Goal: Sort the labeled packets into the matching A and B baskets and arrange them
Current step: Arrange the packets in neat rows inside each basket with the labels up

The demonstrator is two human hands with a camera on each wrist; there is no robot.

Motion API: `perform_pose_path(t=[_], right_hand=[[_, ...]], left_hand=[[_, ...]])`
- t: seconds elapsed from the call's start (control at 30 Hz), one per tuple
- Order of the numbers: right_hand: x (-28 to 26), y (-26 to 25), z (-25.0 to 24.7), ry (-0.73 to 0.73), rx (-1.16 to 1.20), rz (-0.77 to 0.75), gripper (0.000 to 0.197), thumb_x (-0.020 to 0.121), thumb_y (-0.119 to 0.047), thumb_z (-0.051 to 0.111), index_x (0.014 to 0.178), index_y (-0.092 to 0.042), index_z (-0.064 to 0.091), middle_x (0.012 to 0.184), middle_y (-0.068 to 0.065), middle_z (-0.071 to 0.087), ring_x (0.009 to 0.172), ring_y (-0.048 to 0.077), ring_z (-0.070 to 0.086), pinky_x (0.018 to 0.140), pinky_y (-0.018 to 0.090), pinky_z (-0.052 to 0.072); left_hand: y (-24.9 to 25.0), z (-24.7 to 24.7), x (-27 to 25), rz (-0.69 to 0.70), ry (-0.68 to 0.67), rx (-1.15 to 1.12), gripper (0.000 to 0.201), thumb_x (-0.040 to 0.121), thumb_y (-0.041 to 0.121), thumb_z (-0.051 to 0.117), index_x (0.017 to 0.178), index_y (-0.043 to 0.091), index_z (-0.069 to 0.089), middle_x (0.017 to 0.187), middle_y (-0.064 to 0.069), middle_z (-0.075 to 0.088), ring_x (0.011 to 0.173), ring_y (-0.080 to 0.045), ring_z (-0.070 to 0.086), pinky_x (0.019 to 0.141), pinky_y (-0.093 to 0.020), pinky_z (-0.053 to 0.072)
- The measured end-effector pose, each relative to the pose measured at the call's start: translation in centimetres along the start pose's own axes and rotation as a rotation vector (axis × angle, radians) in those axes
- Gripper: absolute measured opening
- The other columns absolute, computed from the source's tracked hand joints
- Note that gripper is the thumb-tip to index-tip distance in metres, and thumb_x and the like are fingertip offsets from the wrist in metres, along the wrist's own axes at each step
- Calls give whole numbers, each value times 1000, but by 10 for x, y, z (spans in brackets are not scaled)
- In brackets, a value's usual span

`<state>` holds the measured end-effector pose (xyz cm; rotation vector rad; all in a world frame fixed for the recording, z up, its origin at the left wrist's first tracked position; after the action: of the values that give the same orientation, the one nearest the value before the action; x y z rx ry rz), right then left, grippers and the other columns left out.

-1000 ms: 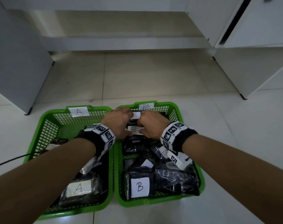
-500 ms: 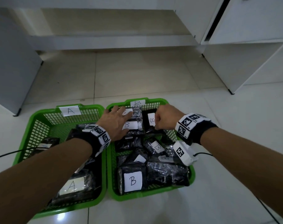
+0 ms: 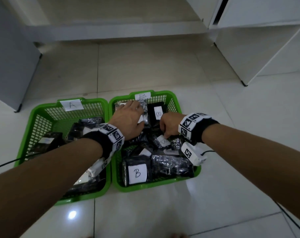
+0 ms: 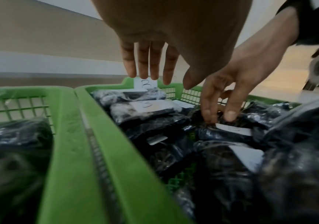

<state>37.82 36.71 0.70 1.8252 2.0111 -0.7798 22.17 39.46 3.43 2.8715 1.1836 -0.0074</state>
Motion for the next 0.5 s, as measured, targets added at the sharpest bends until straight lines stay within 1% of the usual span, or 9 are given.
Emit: perform_pose_path(t=[0.03, 0.1, 0.17, 0.23, 0.33, 0.4, 0.43, 0.47, 0.5], right_hand=[[2, -3, 2, 4, -30, 2, 29, 75, -28, 86, 86, -4, 73, 85, 9, 73, 79, 25, 68, 71, 34, 58], [4, -8, 7, -14, -53, 13, 38, 73, -33, 87, 67, -10, 57, 67, 4, 59, 63, 22, 58, 56, 28, 48], [6, -12, 9, -54, -55, 17, 47, 73, -31, 88, 62, -14, 46, 62, 1, 50, 57, 19, 51, 48, 25, 39], [6, -12, 9, -91, -39, 28, 46, 76, -28, 87, 63, -14, 45, 63, 0, 49, 58, 18, 50, 44, 24, 35], [8, -6, 17, -184, 29, 65, 37, 77, -27, 85, 66, -10, 55, 65, 2, 54, 57, 17, 51, 48, 21, 37], [8, -3, 22, -221, 58, 82, 30, 76, -28, 85, 73, -6, 64, 71, 4, 58, 62, 20, 54, 54, 25, 42], [8, -3, 22, -231, 69, 83, 33, 75, -29, 84, 82, -2, 69, 75, 5, 60, 66, 22, 55, 57, 28, 44], [7, -3, 21, -242, 76, 82, 41, 75, -31, 84, 95, 2, 72, 80, 5, 62, 71, 22, 57, 60, 31, 45], [6, -3, 20, -247, 86, 83, 47, 77, -33, 83, 106, 3, 72, 86, 6, 65, 76, 23, 60, 64, 32, 49]], left_hand=[[5, -1, -1, 14, 4, -18, 40, 89, 40, 52, 117, 11, 58, 125, -11, 53, 115, -32, 51, 94, -46, 46], [13, 1, -3, 39, -10, -87, 32, 88, 36, 51, 105, 11, 61, 110, -10, 57, 99, -31, 57, 82, -43, 51], [14, 3, -4, 32, -36, -163, 25, 88, 32, 51, 95, 11, 63, 101, -9, 62, 88, -30, 62, 72, -39, 53], [10, 6, -2, -3, -87, -214, 22, 88, 28, 53, 92, 12, 67, 99, -8, 68, 87, -29, 65, 71, -34, 52], [5, 16, 0, -37, -215, -307, 25, 90, 23, 55, 103, 12, 73, 107, -7, 72, 96, -26, 66, 80, -33, 54], [3, 19, -1, -52, -251, -327, 28, 91, 23, 56, 113, 13, 72, 116, -6, 69, 105, -26, 64, 88, -35, 53], [2, 20, -1, -55, -256, -329, 29, 92, 23, 57, 116, 14, 70, 119, -5, 68, 108, -25, 62, 91, -34, 52], [1, 20, -1, -55, -255, -334, 29, 91, 23, 57, 117, 15, 70, 120, -4, 67, 110, -24, 62, 92, -34, 51], [0, 20, -1, -55, -256, -340, 29, 91, 23, 58, 116, 15, 69, 120, -4, 67, 110, -24, 61, 92, -34, 51]])
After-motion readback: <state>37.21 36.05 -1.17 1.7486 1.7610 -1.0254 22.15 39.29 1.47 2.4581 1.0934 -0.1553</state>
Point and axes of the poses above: each hand's wrist, its own x-axis towards the middle knuckle, its own z-axis out of the palm, y = z × x, the point moved 5 cm from there along x, towards the middle knuckle
